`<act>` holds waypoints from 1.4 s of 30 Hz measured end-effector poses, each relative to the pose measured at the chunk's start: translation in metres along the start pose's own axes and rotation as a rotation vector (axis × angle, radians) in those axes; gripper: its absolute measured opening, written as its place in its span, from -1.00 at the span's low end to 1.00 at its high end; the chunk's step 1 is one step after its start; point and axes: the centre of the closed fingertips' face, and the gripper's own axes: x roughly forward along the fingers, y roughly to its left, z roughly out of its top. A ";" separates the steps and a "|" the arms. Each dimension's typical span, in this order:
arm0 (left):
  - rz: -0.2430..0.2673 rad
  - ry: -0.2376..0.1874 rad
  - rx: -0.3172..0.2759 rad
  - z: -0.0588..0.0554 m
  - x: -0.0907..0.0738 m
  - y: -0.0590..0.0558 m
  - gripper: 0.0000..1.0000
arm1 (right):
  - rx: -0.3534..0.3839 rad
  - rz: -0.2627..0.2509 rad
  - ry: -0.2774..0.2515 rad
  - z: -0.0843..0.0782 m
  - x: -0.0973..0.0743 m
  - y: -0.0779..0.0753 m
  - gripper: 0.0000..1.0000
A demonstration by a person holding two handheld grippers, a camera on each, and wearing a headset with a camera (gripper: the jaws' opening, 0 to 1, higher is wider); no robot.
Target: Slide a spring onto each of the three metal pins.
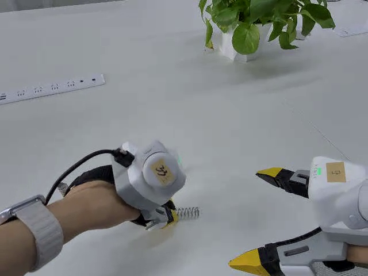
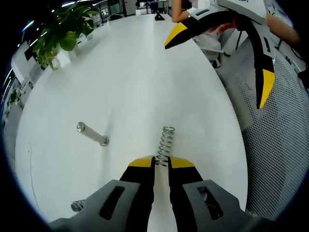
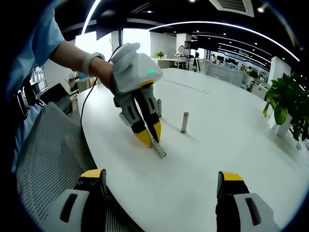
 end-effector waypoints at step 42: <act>0.128 -0.516 -0.210 -0.020 -0.106 -0.066 -0.86 | -0.122 0.451 0.021 0.065 0.029 0.093 -0.20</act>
